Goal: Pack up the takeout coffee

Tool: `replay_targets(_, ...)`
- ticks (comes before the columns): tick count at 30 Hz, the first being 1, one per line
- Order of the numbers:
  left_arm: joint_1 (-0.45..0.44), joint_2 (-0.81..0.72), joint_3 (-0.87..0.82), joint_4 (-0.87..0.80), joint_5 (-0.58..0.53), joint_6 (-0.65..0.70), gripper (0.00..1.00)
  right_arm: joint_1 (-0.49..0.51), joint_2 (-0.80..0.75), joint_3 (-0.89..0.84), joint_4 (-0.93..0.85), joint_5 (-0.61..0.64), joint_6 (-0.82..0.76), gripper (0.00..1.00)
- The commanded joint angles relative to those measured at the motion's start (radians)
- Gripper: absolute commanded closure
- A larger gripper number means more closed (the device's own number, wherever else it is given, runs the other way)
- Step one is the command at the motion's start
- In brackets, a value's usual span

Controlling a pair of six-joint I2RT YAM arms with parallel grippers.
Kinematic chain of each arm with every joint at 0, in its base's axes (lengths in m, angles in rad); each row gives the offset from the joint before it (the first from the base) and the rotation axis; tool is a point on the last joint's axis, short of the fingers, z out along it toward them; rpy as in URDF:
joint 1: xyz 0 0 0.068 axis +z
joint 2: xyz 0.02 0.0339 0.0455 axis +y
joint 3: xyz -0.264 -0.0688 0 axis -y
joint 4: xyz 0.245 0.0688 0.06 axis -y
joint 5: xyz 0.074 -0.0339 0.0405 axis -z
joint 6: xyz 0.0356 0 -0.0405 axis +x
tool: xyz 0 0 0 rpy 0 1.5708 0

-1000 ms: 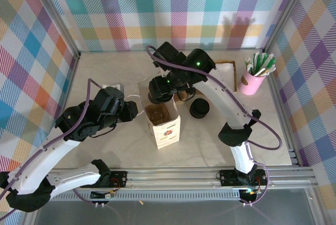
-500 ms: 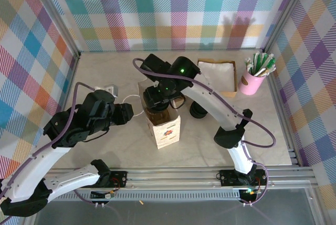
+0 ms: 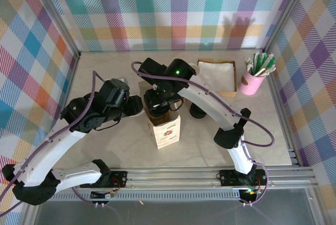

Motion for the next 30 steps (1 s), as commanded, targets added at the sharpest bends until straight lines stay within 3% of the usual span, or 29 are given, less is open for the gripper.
replay_targets(1, 0.040, -0.013, 0.038, -0.016, -0.039, -0.089, 0.54, 0.002, -0.009, -0.007, -0.171, -0.017, 0.008, 0.65)
replay_targets(14, 0.128, 0.104, 0.025, 0.116, 0.083, -0.131, 0.56, -0.012, 0.033, -0.011, -0.175, -0.094, -0.105, 0.64)
replay_targets(30, 0.183, 0.203, 0.023, 0.134, 0.144, -0.123, 0.57, -0.100, 0.077, -0.038, -0.177, -0.135, -0.131, 0.64)
